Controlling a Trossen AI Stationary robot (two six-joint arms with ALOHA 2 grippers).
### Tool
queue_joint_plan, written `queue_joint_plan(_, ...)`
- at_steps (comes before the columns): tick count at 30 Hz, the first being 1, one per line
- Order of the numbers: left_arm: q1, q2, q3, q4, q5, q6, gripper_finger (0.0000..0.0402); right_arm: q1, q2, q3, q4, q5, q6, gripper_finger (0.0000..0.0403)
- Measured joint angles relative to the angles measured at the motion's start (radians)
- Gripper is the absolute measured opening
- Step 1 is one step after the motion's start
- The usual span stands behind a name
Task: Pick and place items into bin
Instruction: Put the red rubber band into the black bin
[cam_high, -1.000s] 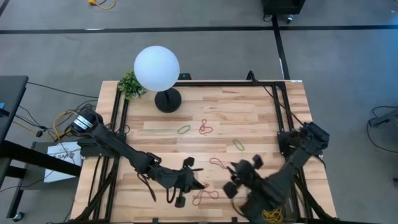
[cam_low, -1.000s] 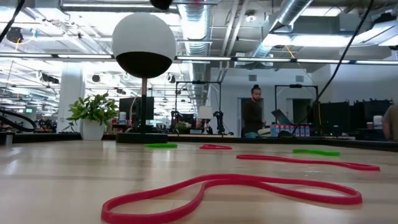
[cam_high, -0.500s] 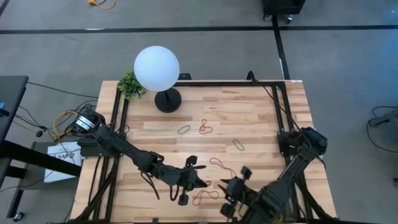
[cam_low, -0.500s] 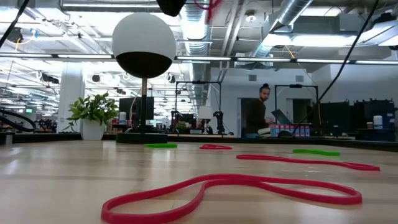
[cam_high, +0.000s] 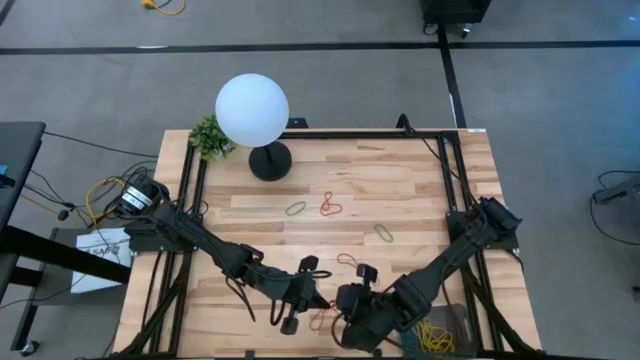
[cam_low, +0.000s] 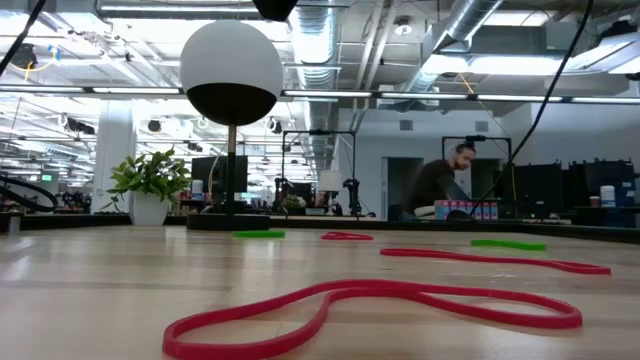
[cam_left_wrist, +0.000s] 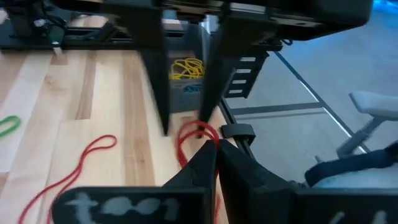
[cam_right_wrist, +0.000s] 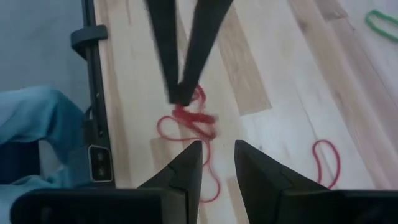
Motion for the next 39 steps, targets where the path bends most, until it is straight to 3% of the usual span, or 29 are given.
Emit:
queue_joint_plan(10,0.000,0.000,0.000,-0.009,0.030,0.000,0.0000,-0.007,0.000,0.000,0.004,0.006,-0.062,0.0087)
queue_joint_plan(15,0.015,0.000,0.000,-0.009,0.106,-0.009,0.0000,-0.007,0.000,0.000,0.027,0.006,-0.168,0.0087)
queue_joint_plan(21,0.028,0.000,0.000,-0.009,0.122,-0.022,0.0000,-0.007,0.000,0.000,0.115,0.006,-0.286,0.0087)
queue_joint_plan(28,0.039,0.000,0.000,-0.009,0.129,-0.026,0.0000,-0.007,0.000,0.000,0.139,0.004,-0.315,0.0087)
queue_joint_plan(39,0.038,-0.001,0.000,-0.008,0.129,-0.026,0.0000,-0.008,0.000,0.000,0.132,-0.013,-0.295,0.0034)
